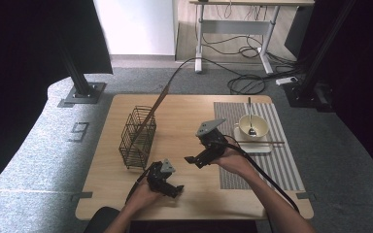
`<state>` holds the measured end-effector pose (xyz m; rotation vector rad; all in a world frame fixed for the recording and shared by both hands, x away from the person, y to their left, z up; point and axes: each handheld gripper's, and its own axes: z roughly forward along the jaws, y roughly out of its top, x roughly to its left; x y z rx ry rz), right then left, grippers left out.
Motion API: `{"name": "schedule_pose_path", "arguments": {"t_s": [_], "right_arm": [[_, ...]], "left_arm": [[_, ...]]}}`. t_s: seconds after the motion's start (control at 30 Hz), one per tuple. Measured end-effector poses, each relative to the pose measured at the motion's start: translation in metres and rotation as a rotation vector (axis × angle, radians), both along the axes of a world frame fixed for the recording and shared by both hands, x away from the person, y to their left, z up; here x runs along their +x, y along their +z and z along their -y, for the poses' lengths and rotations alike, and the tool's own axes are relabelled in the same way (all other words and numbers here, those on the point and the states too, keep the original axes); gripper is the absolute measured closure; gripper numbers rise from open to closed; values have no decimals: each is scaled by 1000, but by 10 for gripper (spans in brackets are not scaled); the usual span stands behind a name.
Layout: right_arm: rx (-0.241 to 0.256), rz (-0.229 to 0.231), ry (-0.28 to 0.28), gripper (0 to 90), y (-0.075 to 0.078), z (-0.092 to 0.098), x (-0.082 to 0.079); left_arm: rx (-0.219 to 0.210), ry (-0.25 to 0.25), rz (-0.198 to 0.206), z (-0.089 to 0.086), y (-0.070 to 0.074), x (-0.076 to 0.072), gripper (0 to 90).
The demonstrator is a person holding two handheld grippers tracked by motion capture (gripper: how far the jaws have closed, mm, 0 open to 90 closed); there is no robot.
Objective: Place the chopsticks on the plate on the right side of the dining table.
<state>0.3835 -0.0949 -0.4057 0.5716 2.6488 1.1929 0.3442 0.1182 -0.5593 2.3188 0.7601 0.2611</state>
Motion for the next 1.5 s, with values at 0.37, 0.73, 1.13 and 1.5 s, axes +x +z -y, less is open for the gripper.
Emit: {"name": "schedule_pose_path", "arguments": {"t_s": [0.37, 0.73, 1.13, 1.5], "right_arm": [[-16, -13, 35, 0, -4, -28, 7], [-17, -26, 82, 0, -3, -59, 8], [-10, -49, 109, 0, -6, -87, 15], [-25, -55, 150, 0, -12, -115, 17]], "left_arm": [[-1, 0, 0, 0, 0, 0, 0], [-4, 3, -1, 0, 0, 0, 0], [-2, 3, -1, 0, 0, 0, 0], [-4, 1, 1, 0, 0, 0, 0]]}}
